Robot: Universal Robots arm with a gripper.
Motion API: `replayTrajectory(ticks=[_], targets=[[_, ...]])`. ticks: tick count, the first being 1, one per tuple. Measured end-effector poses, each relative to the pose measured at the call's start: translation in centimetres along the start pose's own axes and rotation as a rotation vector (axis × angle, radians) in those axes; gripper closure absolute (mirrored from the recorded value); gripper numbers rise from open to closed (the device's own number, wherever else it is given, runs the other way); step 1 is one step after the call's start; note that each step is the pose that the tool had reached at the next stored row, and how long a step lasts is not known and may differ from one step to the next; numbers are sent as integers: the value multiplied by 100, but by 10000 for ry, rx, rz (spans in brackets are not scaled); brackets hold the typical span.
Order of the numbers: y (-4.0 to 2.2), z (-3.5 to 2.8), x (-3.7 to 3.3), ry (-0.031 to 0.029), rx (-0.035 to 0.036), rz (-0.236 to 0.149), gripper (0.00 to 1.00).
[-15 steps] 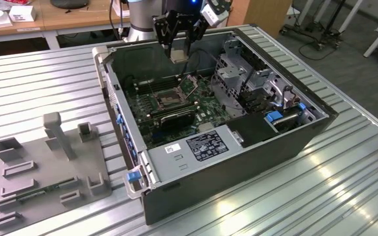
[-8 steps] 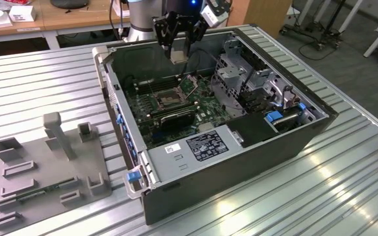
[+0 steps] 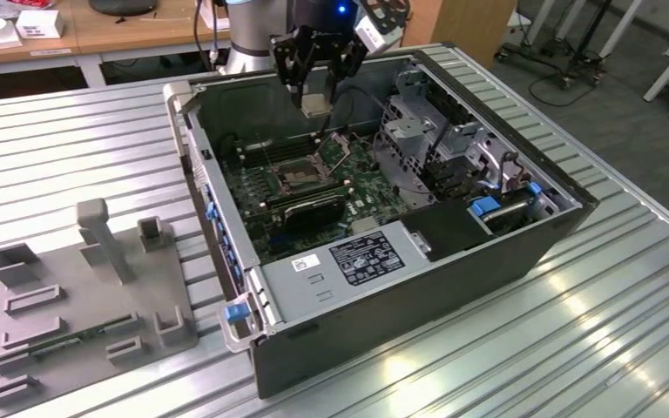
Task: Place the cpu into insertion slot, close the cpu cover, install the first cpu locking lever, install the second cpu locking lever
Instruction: 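Place the cpu into insertion slot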
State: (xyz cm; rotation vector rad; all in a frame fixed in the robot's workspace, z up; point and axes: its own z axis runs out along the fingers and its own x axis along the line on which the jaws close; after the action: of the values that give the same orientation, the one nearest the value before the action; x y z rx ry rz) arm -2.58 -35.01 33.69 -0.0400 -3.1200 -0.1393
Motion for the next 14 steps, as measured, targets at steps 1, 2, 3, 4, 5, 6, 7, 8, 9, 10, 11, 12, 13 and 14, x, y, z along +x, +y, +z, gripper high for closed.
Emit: replayTrajectory(ticks=[1,2,3,4,5,6,7,8,9,10,11,12,13,14], targets=[[0,0,0,0,1,0,46],[0,1,0,-1,-1,0,46],[0,1,0,-1,-1,0,46],[0,1,0,-1,-1,0,46],[0,1,0,0,-1,2,46],[0,2,0,-2,-2,8,46],[0,2,0,-2,-1,16,46],[0,2,0,-3,-2,26,46],[0,3,0,-4,-2,40,46],[0,3,0,-5,-3,55,46],[0,3,0,-6,-3,61,46],[0,3,0,-6,-3,62,46],[0,3,0,-7,-3,64,46],[0,3,0,-7,-3,69,46]])
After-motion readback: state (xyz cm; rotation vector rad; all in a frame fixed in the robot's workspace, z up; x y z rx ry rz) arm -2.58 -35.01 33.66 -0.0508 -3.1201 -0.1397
